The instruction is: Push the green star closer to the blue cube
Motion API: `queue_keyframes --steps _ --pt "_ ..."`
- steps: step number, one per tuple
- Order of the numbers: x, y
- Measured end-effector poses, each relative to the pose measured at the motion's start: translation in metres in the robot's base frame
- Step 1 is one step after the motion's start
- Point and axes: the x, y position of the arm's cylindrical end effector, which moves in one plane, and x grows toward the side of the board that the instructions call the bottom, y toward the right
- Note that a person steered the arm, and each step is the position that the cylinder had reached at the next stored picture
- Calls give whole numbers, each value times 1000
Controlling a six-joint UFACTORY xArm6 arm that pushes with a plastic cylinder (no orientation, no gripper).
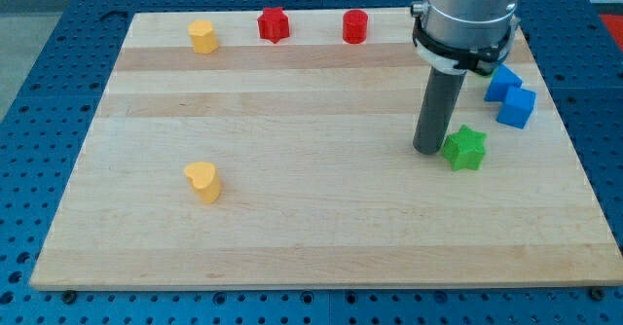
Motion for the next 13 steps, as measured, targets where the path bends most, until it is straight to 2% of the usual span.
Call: queue_keyframes --steps 1,3,8,11,13 --pt "23 -17" --pt "16 13" --pt "-3 33" --pt "-3 47" --pt "14 47"
